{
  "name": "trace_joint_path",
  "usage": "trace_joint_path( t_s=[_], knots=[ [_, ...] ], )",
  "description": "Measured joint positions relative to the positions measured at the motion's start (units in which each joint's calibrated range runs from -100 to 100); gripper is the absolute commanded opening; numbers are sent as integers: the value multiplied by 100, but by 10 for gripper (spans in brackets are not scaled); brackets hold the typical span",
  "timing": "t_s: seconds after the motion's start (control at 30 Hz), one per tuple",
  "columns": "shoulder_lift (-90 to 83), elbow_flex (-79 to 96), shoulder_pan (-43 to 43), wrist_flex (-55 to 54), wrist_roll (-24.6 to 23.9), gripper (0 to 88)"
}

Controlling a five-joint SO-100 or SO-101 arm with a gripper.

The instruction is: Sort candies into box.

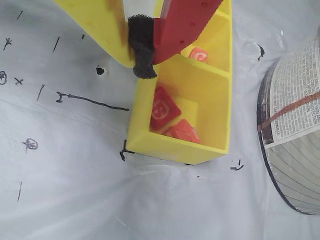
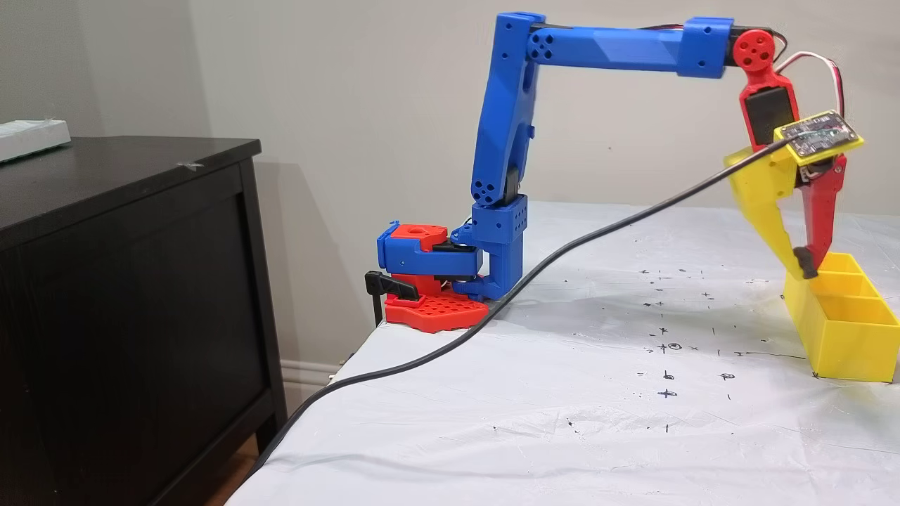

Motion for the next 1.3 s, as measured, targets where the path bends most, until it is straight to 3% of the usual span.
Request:
trace_joint_path(
  t_s=[0.47, 0.63, 0.77, 0.97, 1.3],
  knots=[
    [-4788, 5817, -671, -2206, -137, 2],
    [-6455, 7545, -874, -2389, -156, 2],
    [-8181, 8751, -936, -1921, -34, 1],
    [-9729, 9247, -944, -1119, -195, 1],
    [-9890, 9872, -929, -1405, -596, 1]
  ],
)
